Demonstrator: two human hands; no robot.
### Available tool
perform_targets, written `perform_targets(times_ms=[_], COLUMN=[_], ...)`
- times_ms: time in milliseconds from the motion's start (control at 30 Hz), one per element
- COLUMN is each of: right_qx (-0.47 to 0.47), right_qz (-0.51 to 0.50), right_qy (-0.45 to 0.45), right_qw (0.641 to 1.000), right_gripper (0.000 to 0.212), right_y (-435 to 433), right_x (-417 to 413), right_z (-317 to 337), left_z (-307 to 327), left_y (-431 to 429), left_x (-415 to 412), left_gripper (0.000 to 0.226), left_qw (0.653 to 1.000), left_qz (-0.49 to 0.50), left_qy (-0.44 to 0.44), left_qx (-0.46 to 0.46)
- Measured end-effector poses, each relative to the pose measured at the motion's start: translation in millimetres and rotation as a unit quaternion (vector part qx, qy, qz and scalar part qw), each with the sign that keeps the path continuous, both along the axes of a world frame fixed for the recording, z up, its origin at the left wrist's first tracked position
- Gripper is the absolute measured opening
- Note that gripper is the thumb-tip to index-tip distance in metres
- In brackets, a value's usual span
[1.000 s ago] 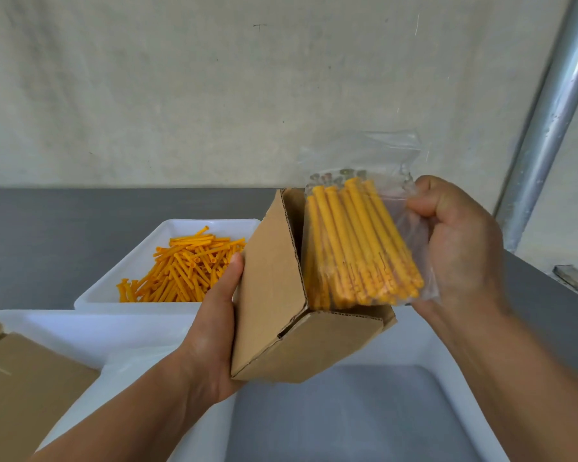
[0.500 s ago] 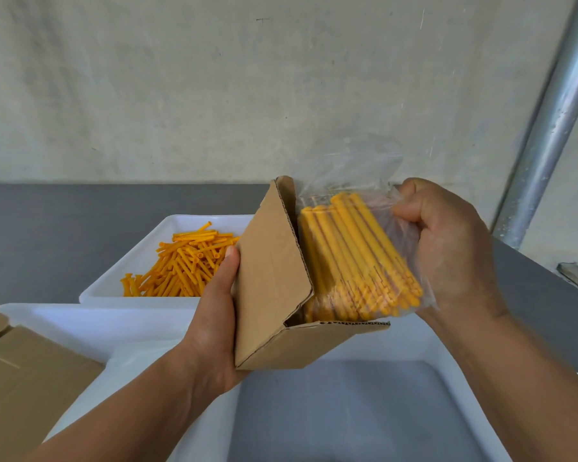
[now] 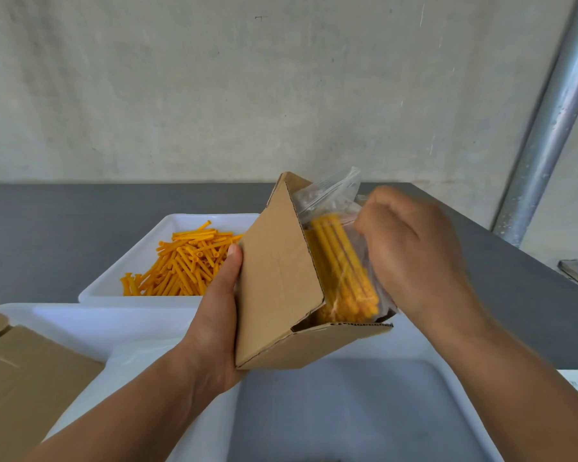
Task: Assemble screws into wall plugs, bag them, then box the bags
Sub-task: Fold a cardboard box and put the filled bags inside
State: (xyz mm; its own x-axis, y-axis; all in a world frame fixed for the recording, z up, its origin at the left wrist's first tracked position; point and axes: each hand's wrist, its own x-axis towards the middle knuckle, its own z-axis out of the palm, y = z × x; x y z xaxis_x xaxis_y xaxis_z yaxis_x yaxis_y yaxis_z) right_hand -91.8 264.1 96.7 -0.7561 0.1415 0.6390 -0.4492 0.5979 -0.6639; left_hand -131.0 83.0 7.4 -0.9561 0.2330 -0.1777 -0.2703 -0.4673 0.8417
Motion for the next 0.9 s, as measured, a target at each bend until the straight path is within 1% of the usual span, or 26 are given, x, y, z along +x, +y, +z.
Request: perform_targets(times_ms=[67,233,400,633,767,900], right_qx=[0.038,0.073,0.086,0.117,0.104,0.141], right_qz=[-0.006,-0.016,-0.027,0.035,0.079,0.109], right_qy=[0.003,-0.015,-0.018,-0.045,-0.074,-0.100], right_qw=[0.999,0.997,0.996,0.992,0.989,0.979], right_gripper=[0.034,0.030,0.026,0.028,0.020,0.020], right_y=[-3.1,-0.9,-0.9,-3.6,-6.1,-8.0], right_x=[3.6,4.9,3.3,1.8,2.7,4.9], right_z=[0.9,2.9,-0.1,-6.6,-5.8,-5.7], left_z=[0.0,0.1,0.2,-0.1,0.9,0.5], left_y=[-0.1,0.3,1.5,2.2,2.7,2.8], left_x=[0.1,0.1,0.1,-0.6,-0.9,-1.6], left_gripper=[0.067,0.065,0.064,0.066,0.067,0.068], left_qw=[1.000,1.000,1.000,1.000,1.000,1.000], left_qz=[0.002,-0.005,-0.007,-0.007,-0.007,-0.004], left_qy=[-0.001,-0.001,-0.002,0.003,0.010,0.016], left_qx=[-0.003,-0.002,-0.005,-0.004,-0.006,-0.008])
